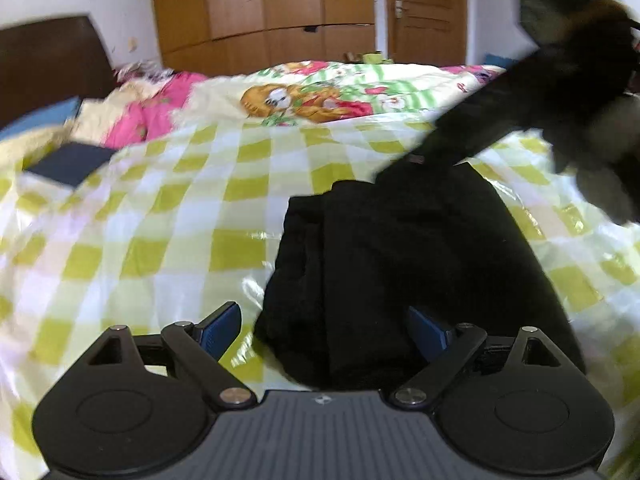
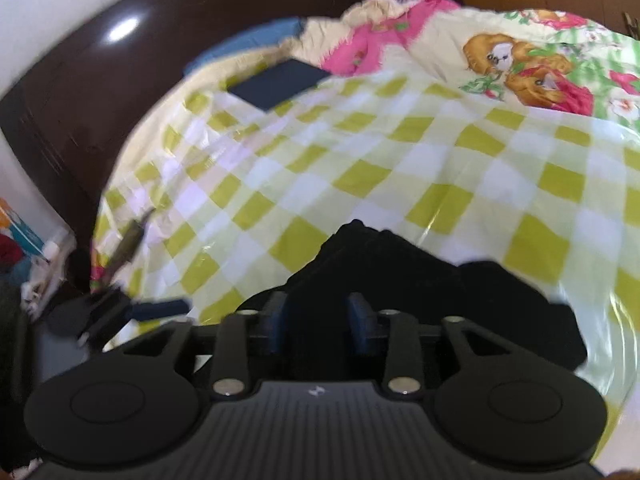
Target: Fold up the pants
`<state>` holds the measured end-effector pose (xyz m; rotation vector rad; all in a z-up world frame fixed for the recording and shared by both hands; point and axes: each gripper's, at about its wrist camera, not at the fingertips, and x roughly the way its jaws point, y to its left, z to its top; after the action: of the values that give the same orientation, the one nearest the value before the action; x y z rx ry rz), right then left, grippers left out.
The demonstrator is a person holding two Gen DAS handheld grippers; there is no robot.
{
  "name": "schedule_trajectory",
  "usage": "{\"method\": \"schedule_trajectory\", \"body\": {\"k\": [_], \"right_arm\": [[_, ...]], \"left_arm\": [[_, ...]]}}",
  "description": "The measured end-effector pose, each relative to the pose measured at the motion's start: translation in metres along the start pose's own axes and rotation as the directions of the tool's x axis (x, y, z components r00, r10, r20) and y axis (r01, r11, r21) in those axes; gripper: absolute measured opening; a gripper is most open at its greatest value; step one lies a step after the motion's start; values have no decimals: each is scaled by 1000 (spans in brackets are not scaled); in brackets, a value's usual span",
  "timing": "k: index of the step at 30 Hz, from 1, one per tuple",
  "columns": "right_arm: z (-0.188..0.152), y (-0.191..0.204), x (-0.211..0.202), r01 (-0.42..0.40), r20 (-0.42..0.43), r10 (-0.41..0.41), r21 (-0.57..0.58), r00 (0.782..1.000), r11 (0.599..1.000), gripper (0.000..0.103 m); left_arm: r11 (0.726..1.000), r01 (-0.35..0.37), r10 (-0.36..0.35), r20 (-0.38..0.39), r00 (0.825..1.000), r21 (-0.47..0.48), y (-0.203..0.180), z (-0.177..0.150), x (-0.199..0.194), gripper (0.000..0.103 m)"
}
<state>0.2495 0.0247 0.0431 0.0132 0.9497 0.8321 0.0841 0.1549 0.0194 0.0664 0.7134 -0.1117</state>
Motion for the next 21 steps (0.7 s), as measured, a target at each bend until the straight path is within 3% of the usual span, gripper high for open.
{"method": "schedule_trajectory", "body": {"k": [4,7,9,12,17,21], "right_arm": [[24,-4,31,38,-57,-31,127,998,991,44],[31,-1,56,138,-135,-115,170,984,976,45],[32,1,70,192,-181,-162,166,970,967,45],[32,2,78,260,-227,-230,112,946,959,44],[36,7,64,253,-278,-221,84,935,964,15],[38,11,43,238,-221,-207,122,953,964,12]], "left_arm": [[997,24,-24,-8,1000,-70,-5,-8,2,96],[996,51,-52,-14,999,-73,-12,-11,8,90],[998,41,-41,1,999,-54,-16,-11,10,88],[996,54,-54,0,999,-71,-17,-12,15,78],[994,73,-72,18,997,-83,-18,-16,10,63],[989,122,-117,63,991,-89,-10,-10,1,45]]}}
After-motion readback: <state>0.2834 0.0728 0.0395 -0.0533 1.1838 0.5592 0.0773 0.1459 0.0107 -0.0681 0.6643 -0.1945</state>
